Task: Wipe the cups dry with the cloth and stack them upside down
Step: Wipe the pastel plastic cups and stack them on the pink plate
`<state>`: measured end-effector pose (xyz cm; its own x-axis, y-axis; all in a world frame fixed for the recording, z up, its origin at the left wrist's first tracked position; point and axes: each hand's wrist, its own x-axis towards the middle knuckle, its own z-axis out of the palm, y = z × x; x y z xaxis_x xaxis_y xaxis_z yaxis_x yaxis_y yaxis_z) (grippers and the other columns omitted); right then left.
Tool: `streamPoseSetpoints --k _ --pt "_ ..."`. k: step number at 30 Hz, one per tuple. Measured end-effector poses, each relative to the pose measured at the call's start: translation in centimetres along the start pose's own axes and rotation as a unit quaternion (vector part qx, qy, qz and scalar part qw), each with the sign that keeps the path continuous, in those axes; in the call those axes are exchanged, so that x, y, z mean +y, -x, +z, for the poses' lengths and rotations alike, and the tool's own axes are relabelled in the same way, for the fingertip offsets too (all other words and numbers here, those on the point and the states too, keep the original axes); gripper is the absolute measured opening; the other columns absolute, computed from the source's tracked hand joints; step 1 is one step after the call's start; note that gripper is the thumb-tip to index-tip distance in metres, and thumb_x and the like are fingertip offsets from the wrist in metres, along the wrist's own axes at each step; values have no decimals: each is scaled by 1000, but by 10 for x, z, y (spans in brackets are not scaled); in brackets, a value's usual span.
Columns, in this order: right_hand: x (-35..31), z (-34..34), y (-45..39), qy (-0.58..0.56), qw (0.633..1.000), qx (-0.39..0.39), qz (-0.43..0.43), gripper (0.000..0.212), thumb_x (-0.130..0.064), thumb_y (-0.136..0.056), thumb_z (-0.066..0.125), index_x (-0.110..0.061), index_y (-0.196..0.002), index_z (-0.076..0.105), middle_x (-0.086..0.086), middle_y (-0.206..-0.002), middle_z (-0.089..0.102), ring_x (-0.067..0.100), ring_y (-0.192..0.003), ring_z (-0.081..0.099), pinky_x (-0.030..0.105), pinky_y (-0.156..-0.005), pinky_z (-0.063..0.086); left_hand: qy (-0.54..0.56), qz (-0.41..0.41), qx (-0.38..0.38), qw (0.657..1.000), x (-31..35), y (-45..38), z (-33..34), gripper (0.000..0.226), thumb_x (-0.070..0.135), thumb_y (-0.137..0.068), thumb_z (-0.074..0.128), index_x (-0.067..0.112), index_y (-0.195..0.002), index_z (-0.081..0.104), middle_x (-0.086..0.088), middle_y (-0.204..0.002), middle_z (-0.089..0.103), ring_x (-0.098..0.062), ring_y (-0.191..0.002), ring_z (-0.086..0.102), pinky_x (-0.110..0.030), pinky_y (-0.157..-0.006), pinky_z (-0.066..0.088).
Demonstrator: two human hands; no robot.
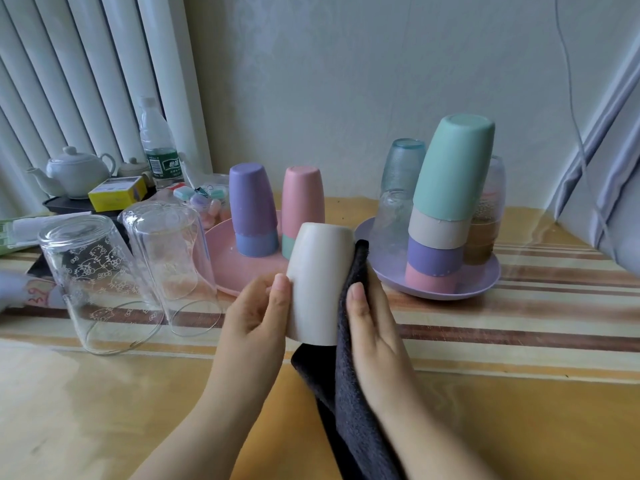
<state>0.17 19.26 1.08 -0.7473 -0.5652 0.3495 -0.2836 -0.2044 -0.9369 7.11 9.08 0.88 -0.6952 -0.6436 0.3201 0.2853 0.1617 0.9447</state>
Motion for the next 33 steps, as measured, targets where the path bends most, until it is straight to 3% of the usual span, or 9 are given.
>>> streamPoseSetpoints --k 4,8,13,16,19,20,24,27,33 --pt "2 4 2 23 1000 4 5 52 -39 -94 31 -29 -144 24 -30 -143 27 -28 -123 24 -8 -91 21 -22 -52 -73 996 -5 4 1 56 65 -68 61 34 -115 60 17 -105 70 3 -98 63 -14 -76 47" --pt "-6 -7 -2 -11 999 37 36 29 -41 -94 31 -42 -122 38 -37 -125 38 -35 -107 33 -8 -89 24 29 -84 -159 983 1 6 0 33 49 -79 59 39 -109 65 23 -110 70 8 -103 62 -8 -77 47" --pt "-3 -17 -4 -158 984 23 85 60 -67 -69 62 -28 -115 60 -16 -125 60 0 -121 50 33 -112 30 97 -107 -193 971 3 10 0 37 57 -69 59 50 -104 69 15 -116 70 -1 -109 63 -17 -84 50" --pt "-14 -10 0 -123 987 -5 106 54 -68 -65 60 -25 -97 66 -22 -99 69 -15 -92 60 20 -94 43 123 -117 -167 971 -4 5 -5 60 64 -64 69 39 -119 66 10 -127 65 -9 -121 58 -34 -101 43" --pt "-23 -4 2 -154 978 10 140 45 -41 -82 44 -19 -51 68 -16 -56 67 -8 -45 59 9 -51 49 132 -114 -127 976 -3 0 -7 67 62 -62 70 25 -119 67 3 -120 69 -12 -115 63 -32 -97 48" --pt "-19 -5 2 -146 980 7 138 40 -37 -82 47 -16 -57 70 -13 -58 69 -7 -48 61 8 -49 48 133 -101 -105 980 -2 -3 -7 63 58 -64 67 23 -116 68 4 -114 72 -9 -106 66 -25 -89 52" --pt "-2 -6 -1 -90 992 7 86 22 -42 -96 37 -37 -113 50 -26 -121 55 -28 -103 44 -2 -92 30 50 -16 18 998 -5 -9 -6 40 48 -85 65 13 -104 61 12 -79 71 2 -71 60 -13 -63 45" --pt "-11 -3 0 -22 998 22 58 25 -23 -97 34 -47 -99 38 -42 -102 40 -43 -83 34 -14 -71 23 -61 42 20 997 0 -1 -2 35 49 -95 47 20 -83 61 18 -65 59 4 -62 49 -9 -57 37" --pt "-5 0 2 -3 998 25 57 25 -22 -98 30 -47 -101 36 -41 -103 37 -44 -83 32 -14 -72 22 -105 -37 -95 989 -3 2 -8 57 72 -63 54 35 -106 60 17 -100 70 0 -94 64 -20 -76 52"
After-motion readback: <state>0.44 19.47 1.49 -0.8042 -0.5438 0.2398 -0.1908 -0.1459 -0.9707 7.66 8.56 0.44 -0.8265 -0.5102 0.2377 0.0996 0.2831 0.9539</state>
